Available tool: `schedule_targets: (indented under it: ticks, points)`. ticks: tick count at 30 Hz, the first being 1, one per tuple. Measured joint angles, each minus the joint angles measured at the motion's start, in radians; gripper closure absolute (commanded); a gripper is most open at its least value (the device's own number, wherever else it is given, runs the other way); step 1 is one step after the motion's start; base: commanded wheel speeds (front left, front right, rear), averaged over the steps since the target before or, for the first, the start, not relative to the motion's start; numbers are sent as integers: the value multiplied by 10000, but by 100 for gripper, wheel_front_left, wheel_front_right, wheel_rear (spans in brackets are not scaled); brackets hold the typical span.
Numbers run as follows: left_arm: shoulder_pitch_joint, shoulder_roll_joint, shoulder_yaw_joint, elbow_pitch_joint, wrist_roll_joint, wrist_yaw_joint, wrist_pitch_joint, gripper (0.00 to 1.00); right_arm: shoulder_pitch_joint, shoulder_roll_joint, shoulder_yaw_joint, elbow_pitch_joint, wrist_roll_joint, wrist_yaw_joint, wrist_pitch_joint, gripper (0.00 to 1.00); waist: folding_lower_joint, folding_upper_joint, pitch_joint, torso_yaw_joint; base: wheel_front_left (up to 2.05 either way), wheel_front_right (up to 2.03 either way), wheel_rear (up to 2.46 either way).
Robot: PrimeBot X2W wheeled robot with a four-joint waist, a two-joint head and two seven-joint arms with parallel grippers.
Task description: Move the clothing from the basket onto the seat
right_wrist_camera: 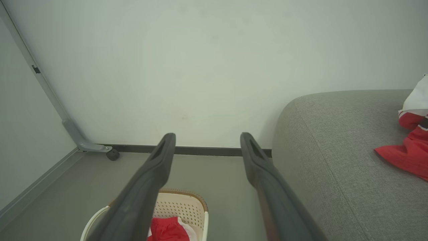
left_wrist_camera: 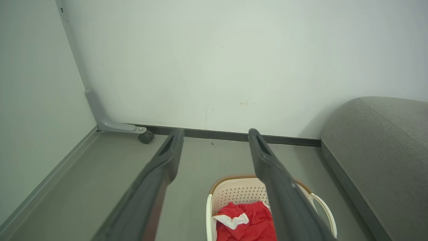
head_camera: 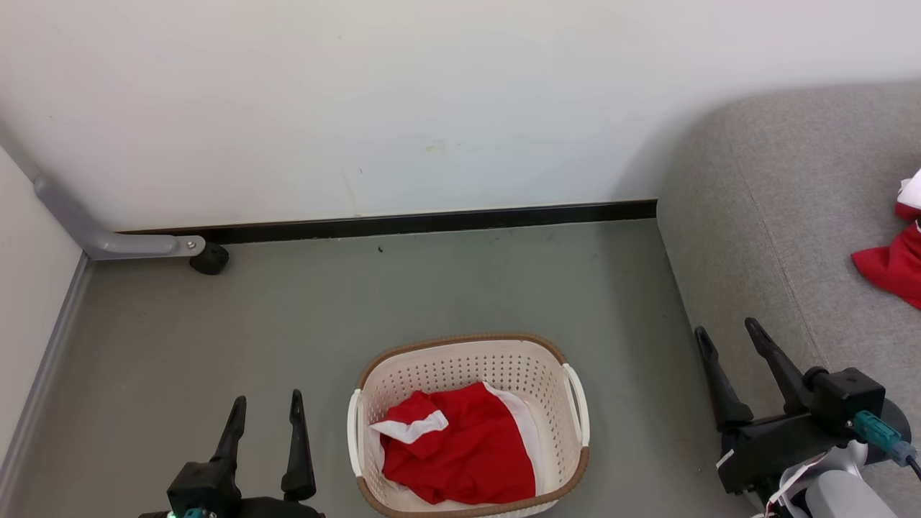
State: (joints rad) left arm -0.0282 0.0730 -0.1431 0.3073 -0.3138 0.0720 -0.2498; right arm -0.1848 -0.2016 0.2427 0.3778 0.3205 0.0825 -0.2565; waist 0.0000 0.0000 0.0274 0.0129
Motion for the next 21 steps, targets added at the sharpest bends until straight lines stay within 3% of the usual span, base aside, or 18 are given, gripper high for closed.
schedule_targets:
  ticks: [21]
  points:
    - [75, -184, -424, -380, 77, -119, 0, 0, -100, -13, -389, -907, -134, -138, -2, 0, 0, 0, 905, -107, 0, 0, 0]
